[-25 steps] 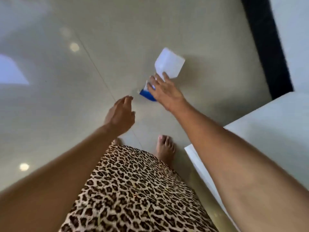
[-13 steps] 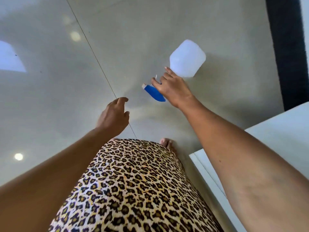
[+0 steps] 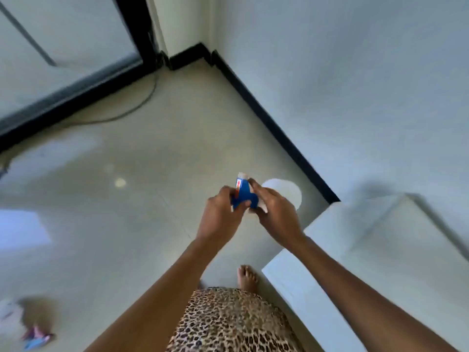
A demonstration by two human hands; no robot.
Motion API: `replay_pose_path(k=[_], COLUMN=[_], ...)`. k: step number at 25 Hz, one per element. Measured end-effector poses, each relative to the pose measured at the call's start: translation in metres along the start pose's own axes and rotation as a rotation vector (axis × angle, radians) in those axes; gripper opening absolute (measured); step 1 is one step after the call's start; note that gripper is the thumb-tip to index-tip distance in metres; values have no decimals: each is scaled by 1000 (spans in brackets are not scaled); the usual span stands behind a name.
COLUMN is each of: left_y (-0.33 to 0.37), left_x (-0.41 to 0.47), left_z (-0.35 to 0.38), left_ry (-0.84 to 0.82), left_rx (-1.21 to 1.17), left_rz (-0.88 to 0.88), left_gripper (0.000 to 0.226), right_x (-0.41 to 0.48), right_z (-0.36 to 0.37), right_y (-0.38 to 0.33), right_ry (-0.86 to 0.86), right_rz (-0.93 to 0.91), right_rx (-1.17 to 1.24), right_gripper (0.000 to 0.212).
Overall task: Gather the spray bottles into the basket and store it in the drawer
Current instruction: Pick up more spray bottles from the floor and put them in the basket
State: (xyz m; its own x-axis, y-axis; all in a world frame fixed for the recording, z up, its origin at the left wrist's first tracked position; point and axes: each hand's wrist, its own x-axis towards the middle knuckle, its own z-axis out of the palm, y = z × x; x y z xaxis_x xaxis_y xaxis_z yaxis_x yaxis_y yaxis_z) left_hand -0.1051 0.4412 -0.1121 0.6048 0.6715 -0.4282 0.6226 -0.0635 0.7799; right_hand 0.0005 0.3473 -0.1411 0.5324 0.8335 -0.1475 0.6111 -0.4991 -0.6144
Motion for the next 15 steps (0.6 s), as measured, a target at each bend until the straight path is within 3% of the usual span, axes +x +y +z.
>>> replay_pose_path(k=[5,9,15], left_y=[143,238,308], left_x=[-73,-154,-286], left_z=[-45,-59,-30], left_ry=[15,41,-38], left_rx=[6,-68,-129], left_rz=[275,469,737], left_gripper=[13,15,22], right_x=[-62,-136,-290], right_z=[-167,-278,-374], right_y=[-84,-135,-164], right_ry=[221,389,645], right_rz=[-63,6,68], right_rx=[-112,-108,-103], right_gripper=[66,57,43])
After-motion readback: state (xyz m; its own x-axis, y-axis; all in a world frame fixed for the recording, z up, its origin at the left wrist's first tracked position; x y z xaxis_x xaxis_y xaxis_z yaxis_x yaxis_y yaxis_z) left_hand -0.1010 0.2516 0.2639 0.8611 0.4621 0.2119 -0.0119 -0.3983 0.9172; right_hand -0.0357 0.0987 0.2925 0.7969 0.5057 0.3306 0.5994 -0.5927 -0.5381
